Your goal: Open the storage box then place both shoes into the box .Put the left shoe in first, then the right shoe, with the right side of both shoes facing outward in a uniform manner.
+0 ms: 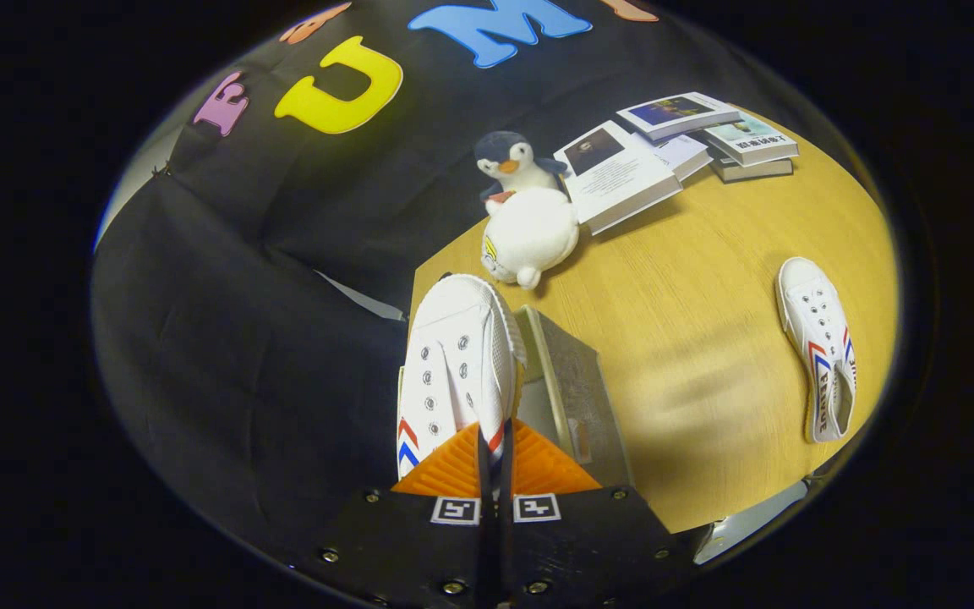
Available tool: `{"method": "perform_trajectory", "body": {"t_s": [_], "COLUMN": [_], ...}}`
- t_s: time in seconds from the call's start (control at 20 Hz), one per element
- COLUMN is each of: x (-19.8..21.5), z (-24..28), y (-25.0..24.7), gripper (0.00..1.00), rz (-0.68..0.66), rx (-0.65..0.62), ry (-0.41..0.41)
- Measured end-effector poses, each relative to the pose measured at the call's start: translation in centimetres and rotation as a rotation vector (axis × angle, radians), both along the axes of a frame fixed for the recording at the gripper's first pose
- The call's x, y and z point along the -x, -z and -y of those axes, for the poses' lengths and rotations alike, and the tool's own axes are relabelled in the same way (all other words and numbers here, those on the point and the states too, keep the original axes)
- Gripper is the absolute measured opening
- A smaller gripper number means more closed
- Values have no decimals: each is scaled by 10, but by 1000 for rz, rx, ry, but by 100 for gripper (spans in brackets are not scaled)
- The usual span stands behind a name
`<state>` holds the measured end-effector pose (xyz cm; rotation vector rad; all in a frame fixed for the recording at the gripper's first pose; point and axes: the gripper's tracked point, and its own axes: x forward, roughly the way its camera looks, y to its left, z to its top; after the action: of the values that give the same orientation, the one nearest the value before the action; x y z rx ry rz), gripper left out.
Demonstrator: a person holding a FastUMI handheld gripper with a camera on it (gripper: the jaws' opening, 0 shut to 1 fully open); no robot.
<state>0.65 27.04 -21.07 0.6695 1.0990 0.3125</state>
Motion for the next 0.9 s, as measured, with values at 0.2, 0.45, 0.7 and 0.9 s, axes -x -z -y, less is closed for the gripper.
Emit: {"method": "perform_trajectory", "body": {"t_s": [0.2, 0.45, 0.7, 0.9], "x": [5, 18, 30, 34], "z": [-27, -54, -73, -74], "y": [9, 27, 50, 75], "gripper": [0, 0, 0, 0], "rz": [-6, -23, -53, -90], "rx": [25, 67, 103, 144], "ry": [-32, -78, -115, -115]}}
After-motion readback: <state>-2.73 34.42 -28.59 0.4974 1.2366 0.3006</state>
